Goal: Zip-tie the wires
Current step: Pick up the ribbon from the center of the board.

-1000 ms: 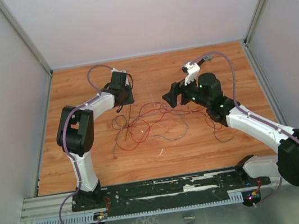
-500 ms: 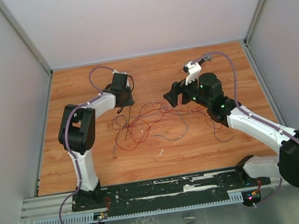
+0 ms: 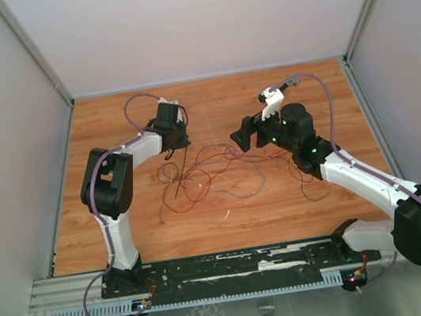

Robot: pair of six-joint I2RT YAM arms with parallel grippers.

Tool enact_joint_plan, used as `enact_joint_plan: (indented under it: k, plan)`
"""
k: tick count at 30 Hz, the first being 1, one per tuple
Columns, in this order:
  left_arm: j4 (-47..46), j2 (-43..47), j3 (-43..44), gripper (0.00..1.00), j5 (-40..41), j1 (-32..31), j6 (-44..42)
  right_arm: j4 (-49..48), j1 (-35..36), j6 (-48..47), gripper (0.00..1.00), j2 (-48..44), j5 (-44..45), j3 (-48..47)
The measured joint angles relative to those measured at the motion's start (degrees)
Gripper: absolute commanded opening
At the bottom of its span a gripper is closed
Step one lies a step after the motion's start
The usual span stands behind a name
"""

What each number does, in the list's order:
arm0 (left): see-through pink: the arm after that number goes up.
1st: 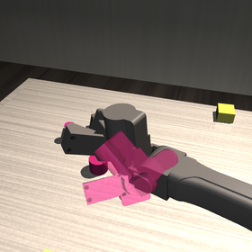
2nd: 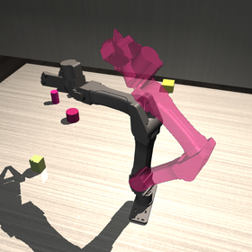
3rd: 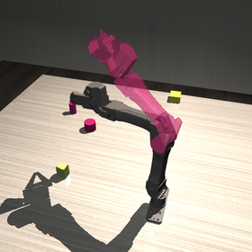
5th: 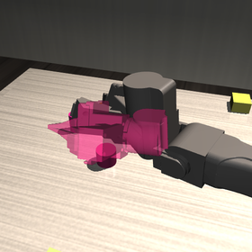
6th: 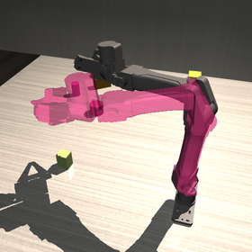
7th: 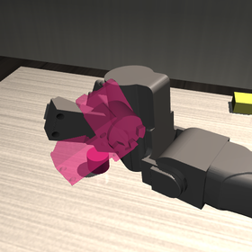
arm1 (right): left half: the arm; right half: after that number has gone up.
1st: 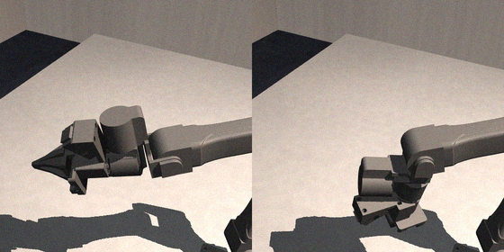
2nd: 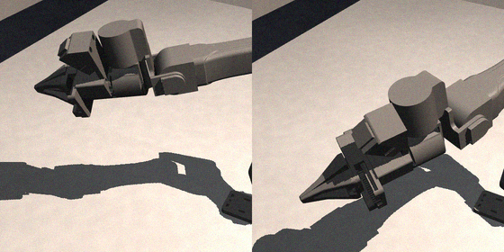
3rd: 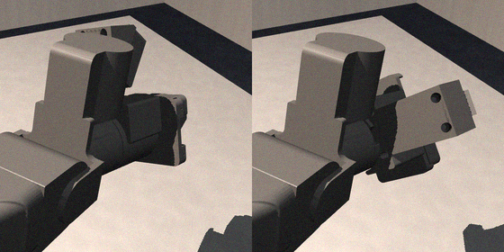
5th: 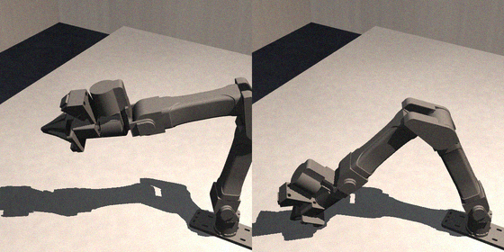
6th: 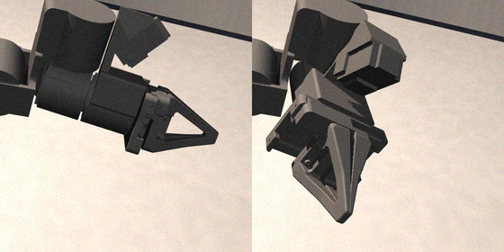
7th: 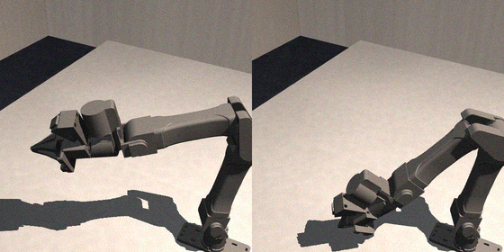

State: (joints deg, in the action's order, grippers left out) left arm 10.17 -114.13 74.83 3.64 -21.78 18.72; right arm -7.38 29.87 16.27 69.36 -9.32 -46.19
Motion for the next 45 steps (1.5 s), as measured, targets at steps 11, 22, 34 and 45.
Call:
enact_joint_plan:
  k: [11, 22, 34, 45]
  plan:
    - [-13.66, 21.22, -2.67, 0.0, -11.91, 2.12, 7.74, -12.68, 0.0, 7.85, 0.88, 1.99, -14.62, 5.03]
    - [-31.87, 37.18, -15.32, 0.0, -25.03, 2.21, 20.28, -39.45, 0.04, 23.37, 0.72, 11.26, -27.15, 5.07]
    - [-43.19, 39.67, -24.5, 0.0, -32.28, 2.1, 30.67, -53.53, 1.99, 33.35, 0.49, 23.39, -30.77, -5.88]
    - [-46.56, 43.39, -26.16, 0.0, -32.72, 1.36, 32.57, -53.77, 2.91, 34.4, 0.24, 27.85, -31.1, -10.4]
